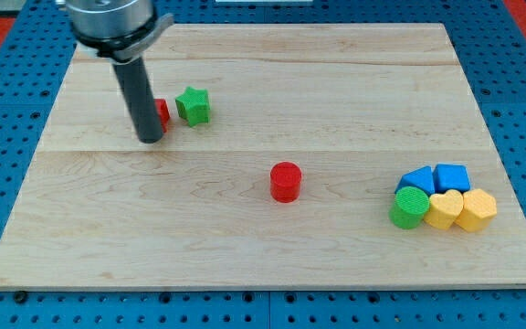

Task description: Move the red star to the bottom of green star

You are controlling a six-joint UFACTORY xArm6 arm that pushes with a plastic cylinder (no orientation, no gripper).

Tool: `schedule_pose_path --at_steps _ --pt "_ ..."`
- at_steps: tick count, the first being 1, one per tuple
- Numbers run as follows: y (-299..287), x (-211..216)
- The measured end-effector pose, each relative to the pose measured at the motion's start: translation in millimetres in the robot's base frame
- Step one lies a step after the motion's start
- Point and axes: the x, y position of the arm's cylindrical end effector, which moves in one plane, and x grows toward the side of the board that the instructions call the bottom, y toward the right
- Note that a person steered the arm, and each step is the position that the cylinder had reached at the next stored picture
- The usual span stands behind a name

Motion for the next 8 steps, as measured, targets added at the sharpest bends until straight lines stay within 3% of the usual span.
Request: schedule_pose_path --at_steps 1,2,4,8 --pt "-30.9 6.4" --pt "-63.5 -13.7" --pt "-65.4 -27.6" --pt "1.5 -9.9"
